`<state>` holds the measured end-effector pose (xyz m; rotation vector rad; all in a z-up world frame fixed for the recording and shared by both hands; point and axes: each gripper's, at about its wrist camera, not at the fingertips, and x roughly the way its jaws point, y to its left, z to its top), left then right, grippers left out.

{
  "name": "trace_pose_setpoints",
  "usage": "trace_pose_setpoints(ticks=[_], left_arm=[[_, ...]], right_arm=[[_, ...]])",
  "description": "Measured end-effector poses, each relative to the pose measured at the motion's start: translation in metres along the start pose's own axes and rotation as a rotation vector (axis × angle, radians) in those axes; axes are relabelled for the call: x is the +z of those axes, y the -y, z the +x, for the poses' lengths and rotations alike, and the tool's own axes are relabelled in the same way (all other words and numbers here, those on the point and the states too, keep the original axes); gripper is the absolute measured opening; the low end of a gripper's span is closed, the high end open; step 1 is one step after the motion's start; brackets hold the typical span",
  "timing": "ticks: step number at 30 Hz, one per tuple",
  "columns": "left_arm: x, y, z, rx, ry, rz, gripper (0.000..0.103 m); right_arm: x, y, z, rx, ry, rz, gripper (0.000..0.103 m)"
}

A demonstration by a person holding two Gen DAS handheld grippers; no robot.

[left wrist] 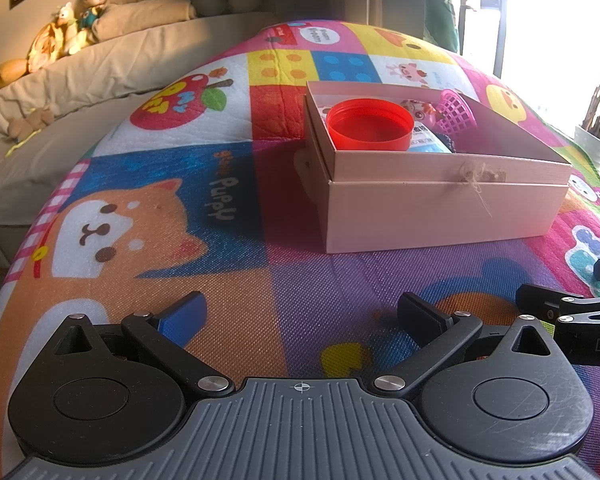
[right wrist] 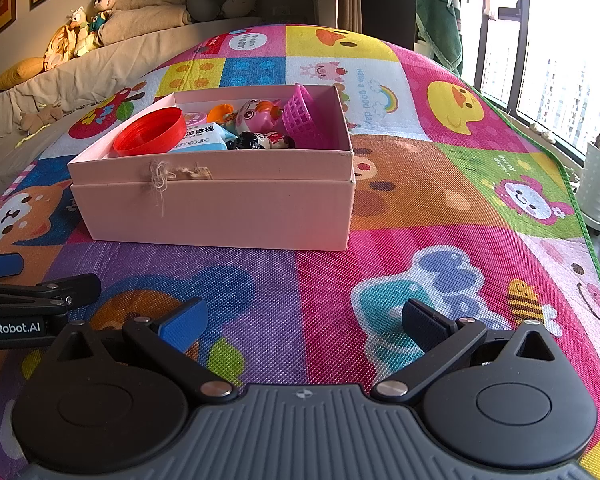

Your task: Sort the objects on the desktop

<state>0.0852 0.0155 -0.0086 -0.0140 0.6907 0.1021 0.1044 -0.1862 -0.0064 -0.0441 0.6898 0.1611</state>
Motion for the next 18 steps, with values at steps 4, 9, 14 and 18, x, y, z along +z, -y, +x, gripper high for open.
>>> trace_pose_setpoints(ticks=[4,9,14,18], left_arm=[[0.0001,-0.0002,0.0,0.0,0.0,0.0,0.103],[-0.0001,-0.0001,-0.0003,0.0,0.0,0.0,0.103],[-0.0002,0.0001,-0.0006,0.0,0.0,0.0,0.103],[-0.0003,0.0003,-0.0007,0.0,0.0,0.0,0.103]], right_arm=[[0.0,0.0007,-0.0001,0.0,0.0,0.0,0.103],[0.0,0.0,0.0,0.0,0.0,0.0,0.103],[0.0,0.0003,0.0001,0.0,0.0,0.0,0.103],[0.0,0.0013,0.0,0.0,0.0,0.0,0.103]])
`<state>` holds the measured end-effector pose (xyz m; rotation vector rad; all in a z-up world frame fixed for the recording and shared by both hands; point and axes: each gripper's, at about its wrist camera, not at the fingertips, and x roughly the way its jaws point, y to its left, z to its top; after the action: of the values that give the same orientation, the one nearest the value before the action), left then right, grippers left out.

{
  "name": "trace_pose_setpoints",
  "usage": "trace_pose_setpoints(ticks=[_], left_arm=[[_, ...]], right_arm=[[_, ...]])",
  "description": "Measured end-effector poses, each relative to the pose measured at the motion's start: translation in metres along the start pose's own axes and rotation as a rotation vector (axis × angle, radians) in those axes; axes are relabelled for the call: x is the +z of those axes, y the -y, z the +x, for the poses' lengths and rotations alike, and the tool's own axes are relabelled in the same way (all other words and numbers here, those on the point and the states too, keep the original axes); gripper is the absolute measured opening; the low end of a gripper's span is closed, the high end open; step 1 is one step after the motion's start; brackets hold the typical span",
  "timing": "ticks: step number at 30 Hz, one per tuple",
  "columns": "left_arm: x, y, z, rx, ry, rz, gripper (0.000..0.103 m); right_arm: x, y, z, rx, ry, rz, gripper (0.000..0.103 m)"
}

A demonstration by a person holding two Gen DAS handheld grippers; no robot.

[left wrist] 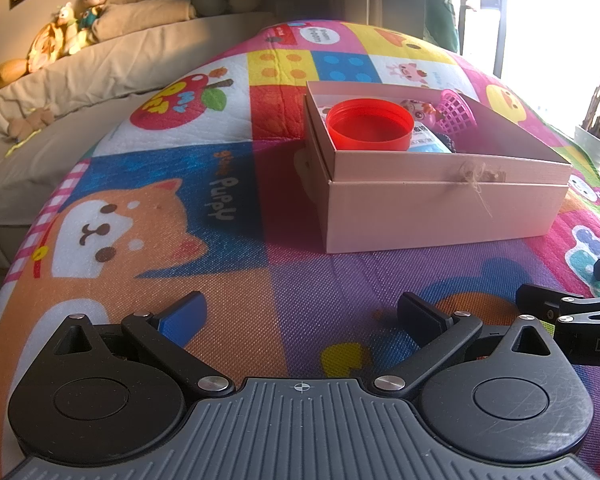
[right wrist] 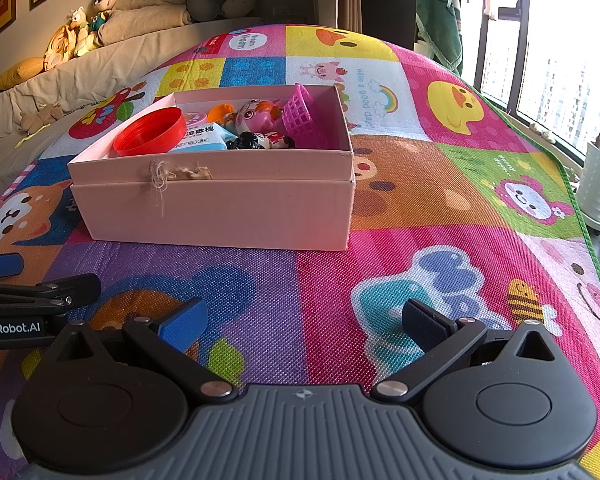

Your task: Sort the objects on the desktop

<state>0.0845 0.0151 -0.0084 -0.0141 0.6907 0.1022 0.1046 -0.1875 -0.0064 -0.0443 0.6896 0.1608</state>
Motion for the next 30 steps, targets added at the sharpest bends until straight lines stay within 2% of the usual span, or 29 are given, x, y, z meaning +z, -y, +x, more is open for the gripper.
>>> trace_pose_setpoints(ticks=[15,20,30], left_arm=[[0.001,0.0,0.001,0.001,-0.004,0.001,0.103],[0.003,0.0,-0.003,0.011,-0.046,-0.012,0.103],[-0.021,0.007,-0.035,0.065,-0.068,-0.063,0.103]], right_arm=[[0.0,-0.002,0.0,0.0,0.0,0.0,0.103],[0.0,-0.001,0.0,0.0,0.0,0.0,0.103],[0.0,-0.002,0.001,0.0,0.0,0.0,0.103]])
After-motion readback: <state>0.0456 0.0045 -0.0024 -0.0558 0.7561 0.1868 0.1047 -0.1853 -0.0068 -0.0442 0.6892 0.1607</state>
